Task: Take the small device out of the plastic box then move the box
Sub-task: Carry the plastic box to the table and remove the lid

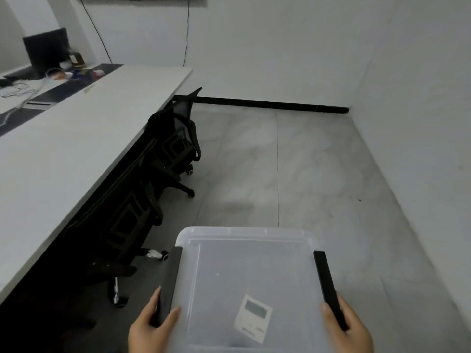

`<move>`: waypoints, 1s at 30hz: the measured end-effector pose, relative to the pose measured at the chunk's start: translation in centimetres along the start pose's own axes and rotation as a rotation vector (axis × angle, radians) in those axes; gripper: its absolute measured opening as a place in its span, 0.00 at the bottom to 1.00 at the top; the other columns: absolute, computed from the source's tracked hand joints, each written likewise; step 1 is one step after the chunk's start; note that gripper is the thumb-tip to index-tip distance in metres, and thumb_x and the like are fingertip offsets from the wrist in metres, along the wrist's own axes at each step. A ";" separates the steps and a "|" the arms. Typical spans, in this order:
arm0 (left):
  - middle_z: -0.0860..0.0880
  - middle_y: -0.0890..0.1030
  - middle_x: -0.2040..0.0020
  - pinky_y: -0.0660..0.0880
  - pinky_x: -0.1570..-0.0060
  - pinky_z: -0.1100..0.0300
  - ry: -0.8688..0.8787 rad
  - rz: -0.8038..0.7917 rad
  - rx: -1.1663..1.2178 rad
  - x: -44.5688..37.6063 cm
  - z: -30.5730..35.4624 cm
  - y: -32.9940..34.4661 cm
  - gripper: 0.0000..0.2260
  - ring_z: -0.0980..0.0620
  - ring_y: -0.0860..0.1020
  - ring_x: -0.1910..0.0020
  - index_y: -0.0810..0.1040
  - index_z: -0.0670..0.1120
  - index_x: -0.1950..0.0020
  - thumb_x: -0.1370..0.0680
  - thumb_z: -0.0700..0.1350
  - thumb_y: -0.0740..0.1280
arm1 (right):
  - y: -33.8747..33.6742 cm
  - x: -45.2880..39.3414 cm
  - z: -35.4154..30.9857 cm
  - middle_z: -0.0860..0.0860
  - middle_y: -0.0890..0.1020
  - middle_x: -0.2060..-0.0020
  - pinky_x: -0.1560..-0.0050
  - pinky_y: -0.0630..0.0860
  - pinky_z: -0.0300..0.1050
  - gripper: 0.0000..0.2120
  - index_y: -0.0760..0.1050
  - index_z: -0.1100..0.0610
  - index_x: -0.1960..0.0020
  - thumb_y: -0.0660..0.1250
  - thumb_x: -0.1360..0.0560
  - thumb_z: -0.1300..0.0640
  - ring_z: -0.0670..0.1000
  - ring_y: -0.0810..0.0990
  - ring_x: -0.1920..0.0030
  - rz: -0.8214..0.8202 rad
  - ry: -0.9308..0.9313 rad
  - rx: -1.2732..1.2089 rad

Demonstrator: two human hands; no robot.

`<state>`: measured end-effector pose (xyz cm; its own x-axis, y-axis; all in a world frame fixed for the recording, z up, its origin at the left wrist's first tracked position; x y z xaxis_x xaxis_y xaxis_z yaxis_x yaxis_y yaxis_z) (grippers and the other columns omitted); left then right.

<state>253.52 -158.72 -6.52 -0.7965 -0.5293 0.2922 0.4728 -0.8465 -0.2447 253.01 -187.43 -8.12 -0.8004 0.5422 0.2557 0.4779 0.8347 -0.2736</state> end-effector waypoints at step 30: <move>0.47 0.74 0.48 0.62 0.39 0.59 0.003 0.026 -0.078 -65.3 32.7 51.9 0.21 0.53 0.69 0.46 0.74 0.40 0.39 0.32 0.33 0.70 | 35.4 -79.8 -33.6 0.62 0.79 0.54 0.50 0.67 0.35 0.18 0.74 0.65 0.41 0.68 0.31 0.66 0.58 0.76 0.53 -0.107 -0.097 0.185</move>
<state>342.33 -169.94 -8.09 -0.7854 -0.5510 0.2821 0.4628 -0.8253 -0.3235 345.95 -197.86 -7.08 -0.8785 0.4319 0.2042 0.3211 0.8503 -0.4169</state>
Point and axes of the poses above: each hand's wrist, its own x-axis away from the middle knuckle, its own y-axis out of the palm, z = x × y, the point moved 1 cm from there along -x, towards the middle knuckle
